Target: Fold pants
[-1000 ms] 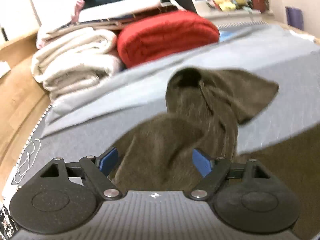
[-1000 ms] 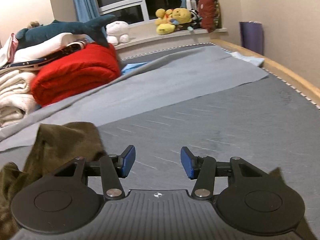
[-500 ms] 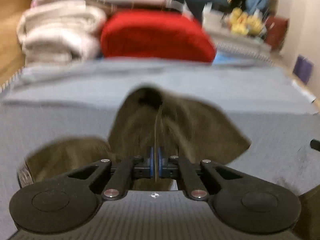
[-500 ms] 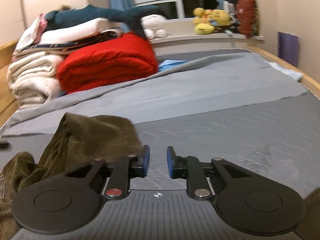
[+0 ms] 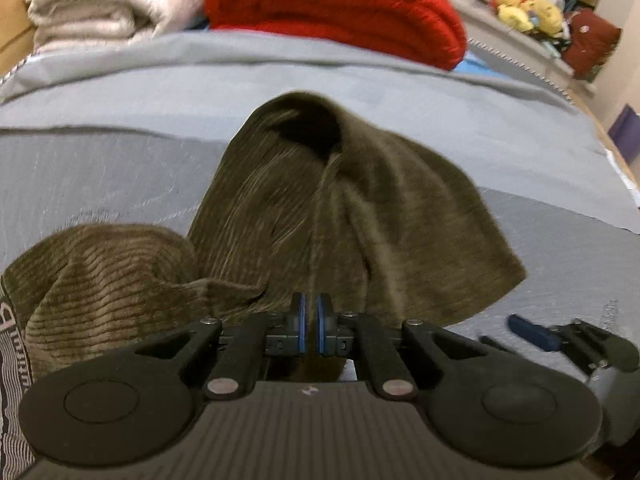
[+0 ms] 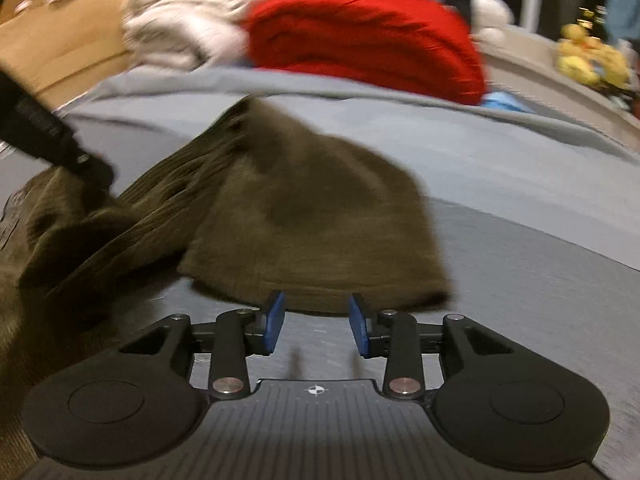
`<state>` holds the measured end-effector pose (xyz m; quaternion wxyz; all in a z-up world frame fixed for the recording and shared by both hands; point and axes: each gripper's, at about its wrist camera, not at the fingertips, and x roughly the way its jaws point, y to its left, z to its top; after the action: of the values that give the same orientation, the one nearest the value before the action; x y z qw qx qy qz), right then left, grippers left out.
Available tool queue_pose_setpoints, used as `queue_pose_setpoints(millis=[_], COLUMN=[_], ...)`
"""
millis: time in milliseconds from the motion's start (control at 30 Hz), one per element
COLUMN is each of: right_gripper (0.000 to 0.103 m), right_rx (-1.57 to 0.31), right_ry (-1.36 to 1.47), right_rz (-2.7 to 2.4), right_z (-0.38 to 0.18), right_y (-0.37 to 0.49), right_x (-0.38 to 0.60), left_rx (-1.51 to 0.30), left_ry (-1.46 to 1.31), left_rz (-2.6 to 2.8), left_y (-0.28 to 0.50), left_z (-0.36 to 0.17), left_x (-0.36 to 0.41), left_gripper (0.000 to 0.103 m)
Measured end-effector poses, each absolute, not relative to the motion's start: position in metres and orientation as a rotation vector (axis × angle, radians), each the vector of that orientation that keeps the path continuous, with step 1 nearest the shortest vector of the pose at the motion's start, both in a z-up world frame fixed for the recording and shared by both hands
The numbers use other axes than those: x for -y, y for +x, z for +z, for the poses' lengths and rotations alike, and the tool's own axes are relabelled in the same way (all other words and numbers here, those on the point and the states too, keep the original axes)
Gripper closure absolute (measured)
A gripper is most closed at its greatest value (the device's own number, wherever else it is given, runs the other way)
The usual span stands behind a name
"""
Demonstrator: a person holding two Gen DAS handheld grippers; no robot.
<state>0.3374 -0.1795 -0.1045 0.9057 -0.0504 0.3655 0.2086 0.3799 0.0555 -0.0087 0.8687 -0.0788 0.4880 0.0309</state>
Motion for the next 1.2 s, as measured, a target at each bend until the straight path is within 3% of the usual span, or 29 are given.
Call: queue_pose_setpoints(millis=[200, 333, 500, 533, 600, 633, 667, 700, 800, 867, 933, 1000, 1200], right_gripper=[0.055, 0.054, 0.055, 0.056, 0.074, 0.074, 0.077, 0.087, 0.093, 0.094, 0.094, 0.097, 0.098], right_rx=[-0.692, -0.673, -0.651, -0.644, -0.624, -0.618, -0.611, -0.599, -0.545, -0.509, -0.459, -0.408, -0.402], right_ry=[-0.231, -0.319, -0.4, -0.403, -0.397, -0.384, -0.36, -0.337, -0.24, -0.122, 0.01, 0.118, 0.264], right_rz=[0.55, 0.579, 0.564, 0.568, 0.569, 0.568, 0.575, 0.576, 0.516, 0.451, 0.398, 0.355, 0.202], right_z=[-0.121, -0.135, -0.149, -0.149, -0.147, -0.145, -0.142, -0.138, -0.114, -0.086, -0.046, -0.006, 0.093], right_y=[0.342, 0.345, 0.349, 0.349, 0.348, 0.348, 0.348, 0.349, 0.355, 0.362, 0.368, 0.372, 0.399], right_x=[0.115, 0.086, 0.069, 0.069, 0.073, 0.075, 0.08, 0.086, 0.113, 0.142, 0.18, 0.221, 0.342], left_rx=[-1.074, -1.094, -1.134, -1.139, -1.148, -1.151, -1.155, -1.159, -1.17, -1.175, -1.177, -1.167, -1.093], left_ry=[-0.229, -0.259, -0.283, -0.287, -0.296, -0.304, -0.311, -0.312, -0.293, -0.263, -0.21, -0.169, -0.052], left_rz=[0.043, 0.015, -0.016, -0.021, -0.035, -0.036, -0.035, -0.033, -0.032, -0.026, -0.038, -0.051, -0.203], left_y=[0.39, 0.393, 0.397, 0.398, 0.4, 0.4, 0.401, 0.402, 0.404, 0.406, 0.407, 0.407, 0.395], left_z=[-0.02, -0.025, -0.038, -0.04, -0.045, -0.048, -0.05, -0.053, -0.06, -0.064, -0.068, -0.066, -0.043], left_x=[-0.067, -0.066, -0.059, -0.059, -0.056, -0.056, -0.056, -0.056, -0.053, -0.052, -0.049, -0.046, -0.021], left_gripper=[0.096, 0.094, 0.07, 0.068, 0.063, 0.063, 0.063, 0.063, 0.064, 0.066, 0.086, 0.094, 0.096])
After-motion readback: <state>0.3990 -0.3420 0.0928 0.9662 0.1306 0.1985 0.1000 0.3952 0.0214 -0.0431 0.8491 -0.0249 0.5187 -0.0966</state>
